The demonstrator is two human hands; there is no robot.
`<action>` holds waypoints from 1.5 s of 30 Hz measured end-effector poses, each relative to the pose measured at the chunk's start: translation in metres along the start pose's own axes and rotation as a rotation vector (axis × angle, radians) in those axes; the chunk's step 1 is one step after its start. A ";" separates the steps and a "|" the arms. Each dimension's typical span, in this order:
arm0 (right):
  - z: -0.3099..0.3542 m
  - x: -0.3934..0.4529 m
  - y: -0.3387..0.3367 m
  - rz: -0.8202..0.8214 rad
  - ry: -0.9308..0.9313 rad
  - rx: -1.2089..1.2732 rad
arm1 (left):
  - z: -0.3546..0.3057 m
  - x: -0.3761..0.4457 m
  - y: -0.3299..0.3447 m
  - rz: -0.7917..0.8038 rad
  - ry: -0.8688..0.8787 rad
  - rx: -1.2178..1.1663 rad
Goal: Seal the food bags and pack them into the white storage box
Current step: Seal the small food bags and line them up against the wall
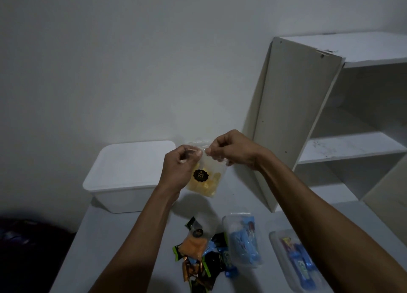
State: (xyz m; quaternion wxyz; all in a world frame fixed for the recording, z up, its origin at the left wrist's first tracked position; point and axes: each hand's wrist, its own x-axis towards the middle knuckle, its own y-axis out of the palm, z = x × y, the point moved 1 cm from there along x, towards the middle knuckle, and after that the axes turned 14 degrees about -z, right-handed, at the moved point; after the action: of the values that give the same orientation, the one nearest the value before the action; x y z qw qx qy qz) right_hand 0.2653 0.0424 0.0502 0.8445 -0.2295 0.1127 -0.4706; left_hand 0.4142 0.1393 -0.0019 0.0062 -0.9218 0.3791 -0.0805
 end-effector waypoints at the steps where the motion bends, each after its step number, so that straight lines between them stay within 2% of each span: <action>1: -0.002 0.001 0.002 -0.030 0.008 0.021 | 0.001 -0.001 0.001 -0.058 0.014 0.027; 3: -0.007 0.001 0.007 -0.119 0.026 0.080 | -0.001 -0.004 0.004 -0.197 0.005 0.067; 5: -0.010 0.000 0.013 -0.172 0.038 0.113 | -0.007 -0.008 0.006 -0.252 -0.020 0.117; 11: -0.012 -0.002 0.032 -0.205 0.050 0.093 | -0.021 -0.010 0.010 -0.200 -0.150 0.056; 14: -0.014 -0.002 0.036 -0.222 0.081 0.095 | -0.017 -0.006 0.007 -0.200 -0.146 0.070; 20: -0.016 -0.009 0.048 -0.260 0.138 0.281 | -0.011 -0.002 0.003 -0.212 -0.122 0.083; 25: -0.020 -0.011 0.050 -0.192 0.102 0.167 | -0.004 0.004 0.000 -0.199 -0.113 0.117; 30: -0.025 -0.008 0.059 -0.277 0.109 0.200 | -0.001 0.000 0.001 -0.136 -0.128 0.194; 38: -0.033 -0.013 0.066 -0.324 0.172 0.321 | 0.003 -0.002 0.002 -0.121 -0.204 0.170; 45: -0.040 -0.017 0.065 -0.295 0.119 0.209 | 0.010 -0.007 0.005 -0.091 -0.186 0.160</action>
State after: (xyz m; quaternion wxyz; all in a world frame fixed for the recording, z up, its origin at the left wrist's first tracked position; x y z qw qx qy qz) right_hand 0.2880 0.0750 -0.0174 0.7773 -0.1262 0.0778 -0.6114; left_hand 0.4076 0.1403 -0.0134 0.1113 -0.9382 0.3269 -0.0250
